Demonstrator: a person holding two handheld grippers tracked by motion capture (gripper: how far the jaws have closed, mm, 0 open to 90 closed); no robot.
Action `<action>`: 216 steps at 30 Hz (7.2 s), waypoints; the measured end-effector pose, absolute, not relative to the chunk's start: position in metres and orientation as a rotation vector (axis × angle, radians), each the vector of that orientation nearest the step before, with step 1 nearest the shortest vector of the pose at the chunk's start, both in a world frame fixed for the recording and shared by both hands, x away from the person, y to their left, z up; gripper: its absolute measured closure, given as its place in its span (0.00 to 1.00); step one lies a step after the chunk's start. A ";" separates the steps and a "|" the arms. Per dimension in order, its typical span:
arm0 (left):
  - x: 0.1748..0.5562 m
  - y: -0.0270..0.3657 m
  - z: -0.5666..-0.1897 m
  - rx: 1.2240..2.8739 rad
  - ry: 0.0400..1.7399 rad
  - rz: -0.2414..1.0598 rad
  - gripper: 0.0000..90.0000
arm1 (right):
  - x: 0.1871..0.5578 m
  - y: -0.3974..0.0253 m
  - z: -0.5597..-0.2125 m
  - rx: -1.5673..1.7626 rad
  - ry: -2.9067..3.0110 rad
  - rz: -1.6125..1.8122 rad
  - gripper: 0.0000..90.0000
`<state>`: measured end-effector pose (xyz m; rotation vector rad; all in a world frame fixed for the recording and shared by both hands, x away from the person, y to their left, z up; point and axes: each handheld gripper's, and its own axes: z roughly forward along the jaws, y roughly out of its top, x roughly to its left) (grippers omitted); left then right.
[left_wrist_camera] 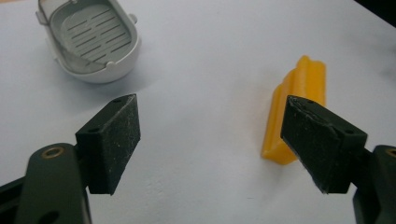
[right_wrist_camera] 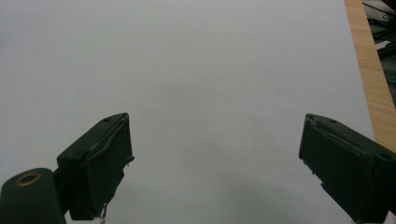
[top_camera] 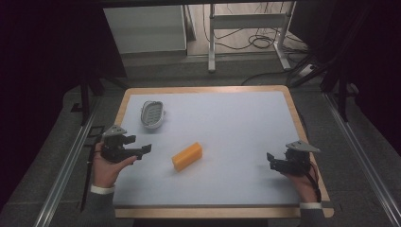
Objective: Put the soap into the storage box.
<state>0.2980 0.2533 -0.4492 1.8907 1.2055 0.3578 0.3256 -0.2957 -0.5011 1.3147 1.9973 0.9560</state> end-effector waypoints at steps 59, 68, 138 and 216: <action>0.333 0.155 -0.429 2.183 0.949 0.289 0.25 | 0.325 -0.295 -0.503 1.305 2.001 0.921 0.11; 0.338 0.146 -0.440 2.205 0.974 0.248 0.25 | 0.325 -0.295 -0.504 1.315 2.005 0.918 0.11; 0.360 0.140 -0.461 2.299 0.989 0.148 0.68 | 0.326 -0.301 -0.508 1.333 2.002 0.910 0.11; 0.395 0.191 -0.422 2.171 1.144 0.239 0.68 | 0.326 -0.303 -0.509 1.347 1.989 0.896 0.11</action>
